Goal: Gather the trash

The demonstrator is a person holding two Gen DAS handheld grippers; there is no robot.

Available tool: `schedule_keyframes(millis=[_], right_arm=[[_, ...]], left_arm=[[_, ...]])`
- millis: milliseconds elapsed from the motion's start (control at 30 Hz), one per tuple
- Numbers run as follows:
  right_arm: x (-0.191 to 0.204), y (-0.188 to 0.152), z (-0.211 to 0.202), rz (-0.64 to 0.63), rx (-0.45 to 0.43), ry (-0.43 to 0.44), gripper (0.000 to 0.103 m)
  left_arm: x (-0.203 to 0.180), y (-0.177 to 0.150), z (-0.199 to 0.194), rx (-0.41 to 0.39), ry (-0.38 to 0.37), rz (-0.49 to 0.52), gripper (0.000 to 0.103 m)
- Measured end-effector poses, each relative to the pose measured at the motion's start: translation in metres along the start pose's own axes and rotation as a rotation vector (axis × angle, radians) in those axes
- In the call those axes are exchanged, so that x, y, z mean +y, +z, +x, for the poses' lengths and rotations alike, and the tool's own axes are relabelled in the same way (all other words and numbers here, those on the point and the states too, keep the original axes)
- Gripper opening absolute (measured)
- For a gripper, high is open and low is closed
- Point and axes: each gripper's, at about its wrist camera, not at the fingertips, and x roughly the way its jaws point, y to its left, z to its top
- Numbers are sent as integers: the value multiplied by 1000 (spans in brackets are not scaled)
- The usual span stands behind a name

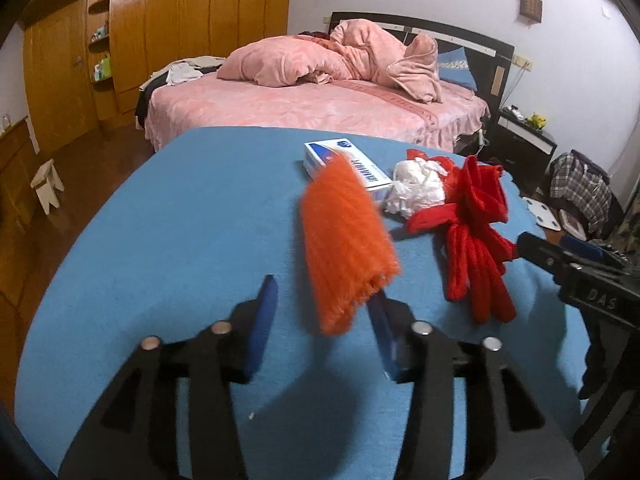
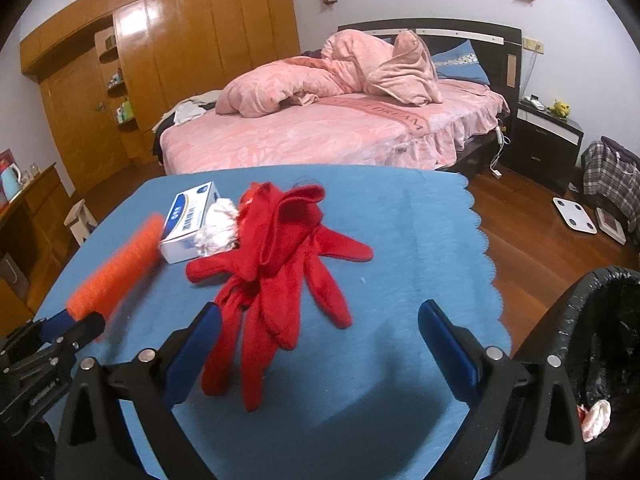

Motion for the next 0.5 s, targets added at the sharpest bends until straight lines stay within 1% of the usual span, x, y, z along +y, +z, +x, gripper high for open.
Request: schedule_keyframes(millis=[33,133,167,200,300,400,500], right_arm=[[0,0,-1,-1,0,-1,96],[0,0,-1,-1,-2,-4,96],[0,0,-2,-1,-2,-6,96],[-1,0,-2,0,-2,-9,96],[-5,0,-2,9,-2,-14,96],[-8,0,-2,11,0,-15,96],[-8,1,-1,8,2,-11,96]], left_arm=[[-1,-1,-1,-4,-9,-1,55],[-3,1,-5,-24,-38,-13,64],[-2,4,-5,-29,-64,-22,66],[-4,4,-5,-32,-67,-22,67],[-7,10,-1,-35,-32,-20,73],[-2,14,12,-11,29,-39,73],[6,15,26,28,71,-61,74]])
